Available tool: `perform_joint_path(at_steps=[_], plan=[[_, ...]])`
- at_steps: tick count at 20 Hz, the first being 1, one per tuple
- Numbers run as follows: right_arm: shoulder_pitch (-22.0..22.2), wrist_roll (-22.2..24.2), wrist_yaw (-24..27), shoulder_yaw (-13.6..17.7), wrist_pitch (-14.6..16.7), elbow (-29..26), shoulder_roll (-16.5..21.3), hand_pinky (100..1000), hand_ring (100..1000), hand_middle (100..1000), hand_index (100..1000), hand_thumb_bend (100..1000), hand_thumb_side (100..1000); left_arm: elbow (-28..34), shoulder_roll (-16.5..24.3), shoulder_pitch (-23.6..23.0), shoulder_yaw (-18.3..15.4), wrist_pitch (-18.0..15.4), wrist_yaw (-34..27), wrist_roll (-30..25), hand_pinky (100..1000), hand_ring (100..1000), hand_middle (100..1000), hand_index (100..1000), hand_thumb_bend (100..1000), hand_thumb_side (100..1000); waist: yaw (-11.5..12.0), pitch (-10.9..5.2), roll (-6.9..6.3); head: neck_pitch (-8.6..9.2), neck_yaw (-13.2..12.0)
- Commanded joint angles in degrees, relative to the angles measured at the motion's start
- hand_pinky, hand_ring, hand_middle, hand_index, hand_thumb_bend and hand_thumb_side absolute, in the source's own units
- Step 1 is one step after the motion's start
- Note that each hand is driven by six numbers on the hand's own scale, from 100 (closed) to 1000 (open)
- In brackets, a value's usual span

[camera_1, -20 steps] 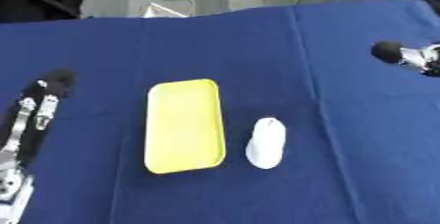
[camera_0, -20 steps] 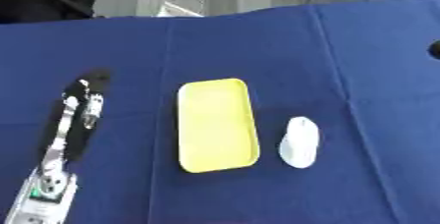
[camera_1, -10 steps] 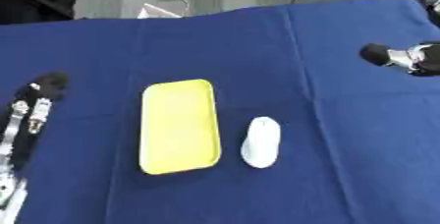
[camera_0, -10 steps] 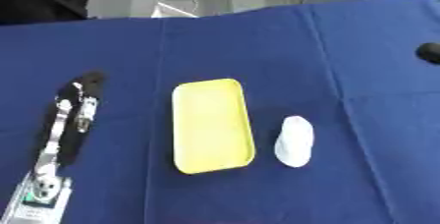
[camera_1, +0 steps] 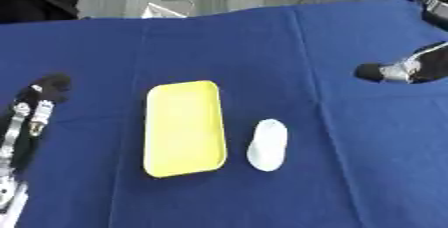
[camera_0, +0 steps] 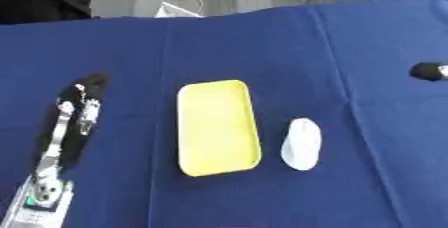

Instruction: Pick up objects on the table and place them in the box.

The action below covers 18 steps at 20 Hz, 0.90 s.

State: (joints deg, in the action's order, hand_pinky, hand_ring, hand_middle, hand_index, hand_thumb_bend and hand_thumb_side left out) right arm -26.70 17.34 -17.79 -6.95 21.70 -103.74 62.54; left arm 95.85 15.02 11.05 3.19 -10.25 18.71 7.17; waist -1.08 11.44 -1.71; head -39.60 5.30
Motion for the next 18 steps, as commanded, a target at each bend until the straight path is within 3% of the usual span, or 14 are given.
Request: perform_joint_path(at_steps=[1,7,18], plan=[[-2.53,2.31,-5.55,-2.75,2.96,-2.67,4.19,950,847,894,913,665,598,0.88,1.53,0.43,0.16,-0.14,0.29,-0.31,787,787,801,894,100,1000,0.11,-0.82,0.42,0.19,0.69],[-6.43,4.14,-11.99,-8.19,6.74,-4.85,4.9,951,851,890,905,662,583,0.92,1.79,0.36,0.38,-0.23,0.42,-0.53,787,788,802,895,100,1000,0.22,-0.71,0.76,0.09,0.68],[-8.97,4.76,-14.48,-11.47,10.05,-3.47,3.57,956,854,890,900,657,570,1.07,1.87,0.37,0.49,-0.3,0.43,-0.66,789,789,803,895,100,1000,0.25,-0.62,0.88,0.0,0.58]])
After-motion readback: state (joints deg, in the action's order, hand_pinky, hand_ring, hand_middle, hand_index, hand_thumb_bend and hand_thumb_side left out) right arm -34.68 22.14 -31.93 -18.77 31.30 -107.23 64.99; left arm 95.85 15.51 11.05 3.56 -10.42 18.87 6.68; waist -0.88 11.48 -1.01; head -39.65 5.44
